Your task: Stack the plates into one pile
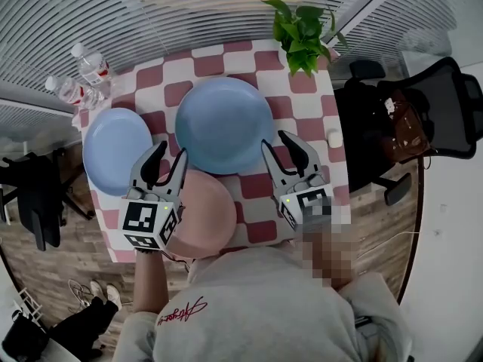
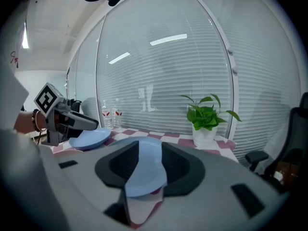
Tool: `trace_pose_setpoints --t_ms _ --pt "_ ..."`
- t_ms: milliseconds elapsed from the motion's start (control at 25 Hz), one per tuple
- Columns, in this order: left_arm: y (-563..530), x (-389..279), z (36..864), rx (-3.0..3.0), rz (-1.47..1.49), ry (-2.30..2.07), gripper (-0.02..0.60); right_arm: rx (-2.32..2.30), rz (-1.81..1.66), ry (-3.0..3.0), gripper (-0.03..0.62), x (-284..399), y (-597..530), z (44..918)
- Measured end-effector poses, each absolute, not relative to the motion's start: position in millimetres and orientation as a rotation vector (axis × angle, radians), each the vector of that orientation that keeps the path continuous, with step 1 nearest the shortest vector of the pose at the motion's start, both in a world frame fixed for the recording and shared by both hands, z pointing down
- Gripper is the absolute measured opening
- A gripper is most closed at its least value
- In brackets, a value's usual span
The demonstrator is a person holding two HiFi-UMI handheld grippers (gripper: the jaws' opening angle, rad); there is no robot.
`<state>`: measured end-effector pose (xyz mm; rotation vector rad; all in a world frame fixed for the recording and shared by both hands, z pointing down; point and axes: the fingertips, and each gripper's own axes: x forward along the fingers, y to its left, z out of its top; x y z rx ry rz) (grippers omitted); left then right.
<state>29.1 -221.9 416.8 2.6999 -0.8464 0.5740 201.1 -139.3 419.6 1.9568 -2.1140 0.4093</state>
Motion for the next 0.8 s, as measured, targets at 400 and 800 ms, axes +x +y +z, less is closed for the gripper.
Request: trace_pose_setpoints --t_ms 400,800 --pt "-235.0 31.1 451.1 2.638 0.687 -0.842 0.175 1.927 0.491 -2.021 0.147 209.6 -145.9 460.9" --pt "-245.5 36.3 485.3 2.579 0.834 -0.804 0.186 1.869 0.607 -1.954 0.176 212.5 -151.4 497.8"
